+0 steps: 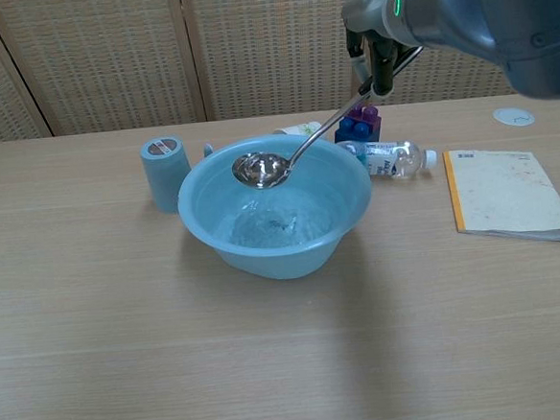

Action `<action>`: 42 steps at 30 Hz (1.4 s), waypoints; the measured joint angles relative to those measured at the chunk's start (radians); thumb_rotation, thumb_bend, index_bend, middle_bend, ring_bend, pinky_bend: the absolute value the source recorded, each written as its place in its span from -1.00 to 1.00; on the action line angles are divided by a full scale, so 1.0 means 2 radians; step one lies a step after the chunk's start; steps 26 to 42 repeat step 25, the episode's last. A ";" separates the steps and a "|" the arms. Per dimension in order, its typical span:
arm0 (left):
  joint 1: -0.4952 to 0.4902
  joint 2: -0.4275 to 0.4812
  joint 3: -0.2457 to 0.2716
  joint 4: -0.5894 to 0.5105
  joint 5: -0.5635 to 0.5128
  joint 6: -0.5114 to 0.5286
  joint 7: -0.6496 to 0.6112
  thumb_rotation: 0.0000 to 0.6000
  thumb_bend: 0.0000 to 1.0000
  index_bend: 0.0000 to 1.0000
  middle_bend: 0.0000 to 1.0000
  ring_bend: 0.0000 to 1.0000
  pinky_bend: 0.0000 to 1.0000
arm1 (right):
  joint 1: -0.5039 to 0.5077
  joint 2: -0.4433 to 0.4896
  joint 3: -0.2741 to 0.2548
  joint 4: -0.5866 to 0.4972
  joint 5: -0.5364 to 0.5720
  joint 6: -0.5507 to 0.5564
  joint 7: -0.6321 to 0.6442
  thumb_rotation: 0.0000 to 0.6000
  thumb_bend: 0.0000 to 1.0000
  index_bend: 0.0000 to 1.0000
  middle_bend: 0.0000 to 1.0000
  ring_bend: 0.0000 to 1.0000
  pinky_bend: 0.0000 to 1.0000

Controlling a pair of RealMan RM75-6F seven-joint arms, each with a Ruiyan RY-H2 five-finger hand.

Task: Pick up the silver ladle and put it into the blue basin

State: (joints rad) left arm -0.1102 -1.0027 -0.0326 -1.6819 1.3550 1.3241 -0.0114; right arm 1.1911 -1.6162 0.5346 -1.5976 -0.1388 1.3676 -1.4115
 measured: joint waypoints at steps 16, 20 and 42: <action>-0.002 0.002 -0.001 0.001 -0.003 -0.004 -0.005 1.00 -1.00 -1.00 -1.00 -1.00 -1.00 | 0.041 0.029 0.014 -0.027 0.069 0.045 -0.039 1.00 1.00 0.64 0.86 1.00 1.00; -0.002 0.002 -0.001 0.002 -0.004 -0.005 -0.006 1.00 -1.00 -1.00 -1.00 -1.00 -1.00 | 0.048 0.036 0.018 -0.033 0.082 0.051 -0.042 1.00 1.00 0.64 0.86 1.00 1.00; -0.002 0.001 0.000 0.002 -0.004 -0.006 -0.004 1.00 -1.00 -1.00 -1.00 -1.00 -1.00 | 0.055 0.043 0.018 -0.039 0.091 0.056 -0.043 1.00 1.00 0.64 0.86 1.00 1.00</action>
